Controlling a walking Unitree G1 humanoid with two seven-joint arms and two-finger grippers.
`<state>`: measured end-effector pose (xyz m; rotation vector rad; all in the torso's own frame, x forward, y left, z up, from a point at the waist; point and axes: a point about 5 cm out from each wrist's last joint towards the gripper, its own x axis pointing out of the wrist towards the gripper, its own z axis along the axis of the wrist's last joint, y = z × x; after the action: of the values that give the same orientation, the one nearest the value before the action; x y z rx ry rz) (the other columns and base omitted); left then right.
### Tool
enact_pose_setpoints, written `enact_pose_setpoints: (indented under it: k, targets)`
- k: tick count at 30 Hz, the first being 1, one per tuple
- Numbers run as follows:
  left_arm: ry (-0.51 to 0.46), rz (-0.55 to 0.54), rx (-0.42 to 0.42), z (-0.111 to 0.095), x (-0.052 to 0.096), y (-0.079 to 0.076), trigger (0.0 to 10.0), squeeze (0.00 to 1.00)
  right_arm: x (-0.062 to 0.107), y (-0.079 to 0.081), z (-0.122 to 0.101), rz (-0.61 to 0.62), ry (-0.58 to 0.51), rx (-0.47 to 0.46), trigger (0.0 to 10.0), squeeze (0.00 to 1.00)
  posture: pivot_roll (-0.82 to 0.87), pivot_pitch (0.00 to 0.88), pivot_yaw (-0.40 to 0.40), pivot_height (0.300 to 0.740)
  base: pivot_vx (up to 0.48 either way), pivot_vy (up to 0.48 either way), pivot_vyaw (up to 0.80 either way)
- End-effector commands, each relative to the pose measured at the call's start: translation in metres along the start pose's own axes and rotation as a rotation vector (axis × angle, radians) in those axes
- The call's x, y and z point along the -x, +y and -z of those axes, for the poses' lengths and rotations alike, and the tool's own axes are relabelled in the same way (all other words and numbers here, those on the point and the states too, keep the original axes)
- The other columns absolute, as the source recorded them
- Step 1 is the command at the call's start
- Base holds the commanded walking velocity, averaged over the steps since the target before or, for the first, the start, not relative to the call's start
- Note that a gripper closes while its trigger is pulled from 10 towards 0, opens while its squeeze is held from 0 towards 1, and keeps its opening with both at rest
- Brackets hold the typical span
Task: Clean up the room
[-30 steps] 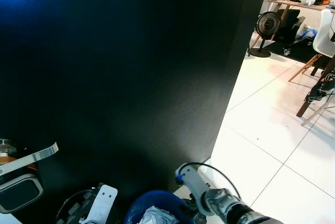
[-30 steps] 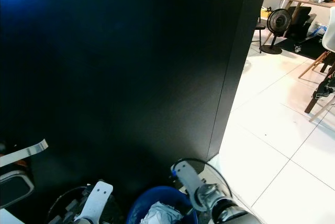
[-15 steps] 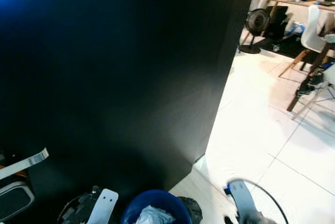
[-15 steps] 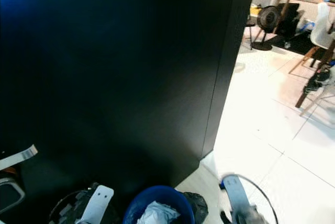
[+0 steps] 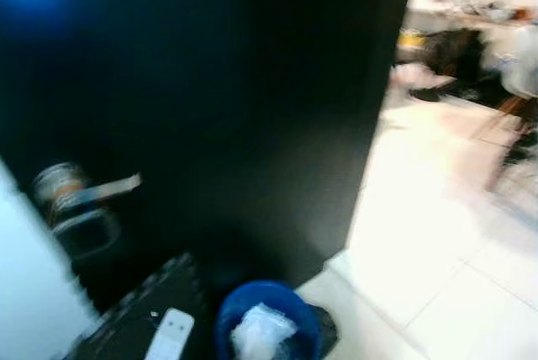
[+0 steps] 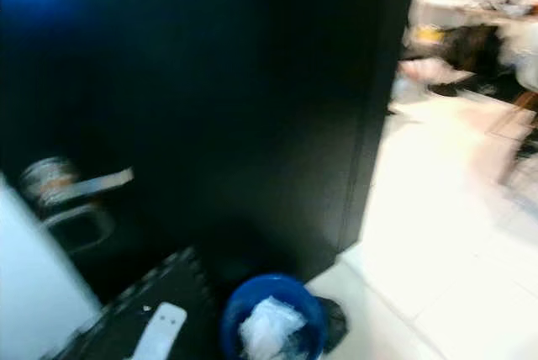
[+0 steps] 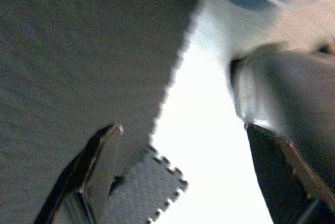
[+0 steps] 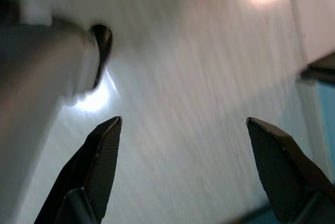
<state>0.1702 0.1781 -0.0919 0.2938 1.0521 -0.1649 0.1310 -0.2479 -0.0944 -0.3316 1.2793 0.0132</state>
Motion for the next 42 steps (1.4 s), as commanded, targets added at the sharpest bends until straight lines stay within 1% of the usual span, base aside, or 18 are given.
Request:
enact_pose_setpoints:
  k: [1, 3, 7, 15, 22, 24, 26, 28, 29, 31, 33, 39, 42]
  targets:
    - [-0.047, -0.004, -0.025, -0.017, -0.001, 0.003, 10.0, 0.00, 0.000, 0.006, 0.012, -0.008, 0.041, 0.010, 10.0, 0.00, 0.12, 0.000, -0.029, 0.731, -0.480, 0.000, 0.00]
    - [-0.050, -0.001, -0.029, -0.018, -0.002, 0.002, 10.0, 0.00, -0.001, 0.012, 0.003, -0.006, 0.024, 0.026, 10.0, 0.00, 0.11, 0.000, -0.031, 0.731, -0.454, 0.000, -0.27]
    - [-0.053, 0.001, -0.030, -0.019, -0.002, 0.000, 10.0, 0.00, -0.001, 0.016, 0.000, -0.007, 0.025, 0.057, 10.0, 0.00, 0.12, 0.000, -0.032, 0.731, -0.428, 0.000, -0.72]
    - [-0.051, 0.003, -0.032, -0.018, -0.002, 0.000, 10.0, 0.00, -0.001, 0.013, 0.002, 0.006, 0.024, 0.057, 10.0, 0.00, 0.12, 0.000, -0.035, 0.731, -0.429, 0.000, -0.65]
    - [-0.049, 0.003, -0.038, -0.017, -0.002, 0.001, 10.0, 0.00, -0.001, 0.009, 0.009, 0.011, 0.035, 0.079, 10.0, 0.00, 0.12, 0.000, -0.036, 0.731, -0.430, 0.000, 0.00]
    - [-0.055, 0.005, -0.041, -0.020, -0.002, 0.000, 10.0, 0.00, 0.000, 0.003, 0.015, 0.016, 0.049, 0.099, 10.0, 0.00, 0.12, 0.000, -0.039, 0.731, -0.429, 0.000, -0.65]
    - [-0.056, 0.005, -0.042, -0.020, -0.002, 0.000, 10.0, 0.00, 0.000, 0.001, 0.016, 0.017, 0.052, 0.100, 10.0, 0.00, 0.12, 0.000, -0.039, 0.731, -0.431, 0.000, -0.77]
    - [-0.059, 0.007, -0.044, -0.021, -0.002, 0.000, 10.0, 0.00, 0.001, -0.007, 0.021, 0.027, 0.060, 0.102, 10.0, 0.00, 0.12, 0.000, -0.039, 0.731, -0.431, 0.000, -0.77]
    - [-0.059, 0.007, -0.044, -0.021, -0.002, 0.000, 10.0, 0.00, 0.001, -0.007, 0.021, 0.027, 0.060, 0.102, 10.0, 0.00, 0.12, 0.000, -0.039, 0.731, -0.431, 0.000, -0.77]
    - [-0.060, 0.008, -0.047, -0.022, -0.002, -0.001, 10.0, 0.00, 0.003, -0.017, 0.027, 0.041, 0.068, 0.097, 10.0, 0.00, 0.12, 0.000, -0.042, 0.731, -0.433, 0.000, -0.77]
    - [-0.061, 0.009, -0.049, -0.022, -0.002, -0.001, 10.0, 0.00, 0.004, -0.024, 0.031, 0.051, 0.071, 0.090, 10.0, 0.00, 0.12, 0.000, -0.041, 0.731, -0.433, 0.000, -0.25]
    - [-0.060, 0.009, -0.052, -0.022, -0.002, 0.000, 10.0, 0.00, 0.005, -0.027, 0.034, 0.053, 0.080, 0.100, 10.0, 0.00, 0.12, 0.000, -0.038, 0.731, -0.439, 0.000, 0.00]
    - [-0.061, 0.011, -0.055, -0.022, -0.002, 0.000, 10.0, 0.00, 0.004, -0.023, 0.034, 0.044, 0.084, 0.108, 10.0, 0.00, 0.12, 0.000, -0.035, 0.731, -0.444, 0.000, -0.79]
